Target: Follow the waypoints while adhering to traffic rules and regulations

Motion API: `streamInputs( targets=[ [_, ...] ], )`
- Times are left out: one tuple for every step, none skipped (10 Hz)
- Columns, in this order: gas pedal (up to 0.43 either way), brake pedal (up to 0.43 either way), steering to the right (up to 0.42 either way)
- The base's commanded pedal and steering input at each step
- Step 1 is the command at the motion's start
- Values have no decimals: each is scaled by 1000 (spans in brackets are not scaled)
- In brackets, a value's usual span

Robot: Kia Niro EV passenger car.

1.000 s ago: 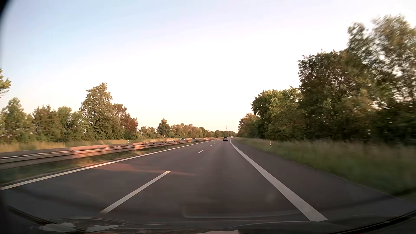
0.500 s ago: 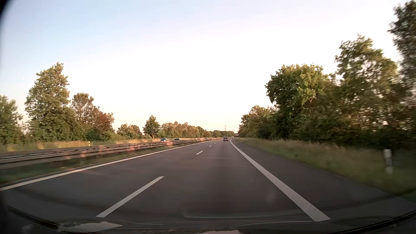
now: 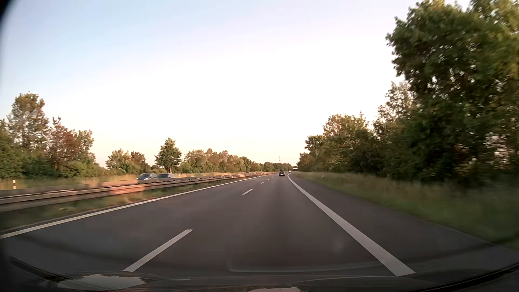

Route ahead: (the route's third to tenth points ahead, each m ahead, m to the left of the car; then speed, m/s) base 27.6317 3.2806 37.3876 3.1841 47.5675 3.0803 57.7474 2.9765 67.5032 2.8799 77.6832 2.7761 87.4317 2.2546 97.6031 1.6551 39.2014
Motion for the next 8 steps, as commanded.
streamInputs(
  targets=[
    [378,18,2],
    [378,18,1],
    [378,18,1],
    [378,18,1],
    [378,18,2],
    [378,18,1],
    [378,18,1],
    [378,12,2]
  ],
)
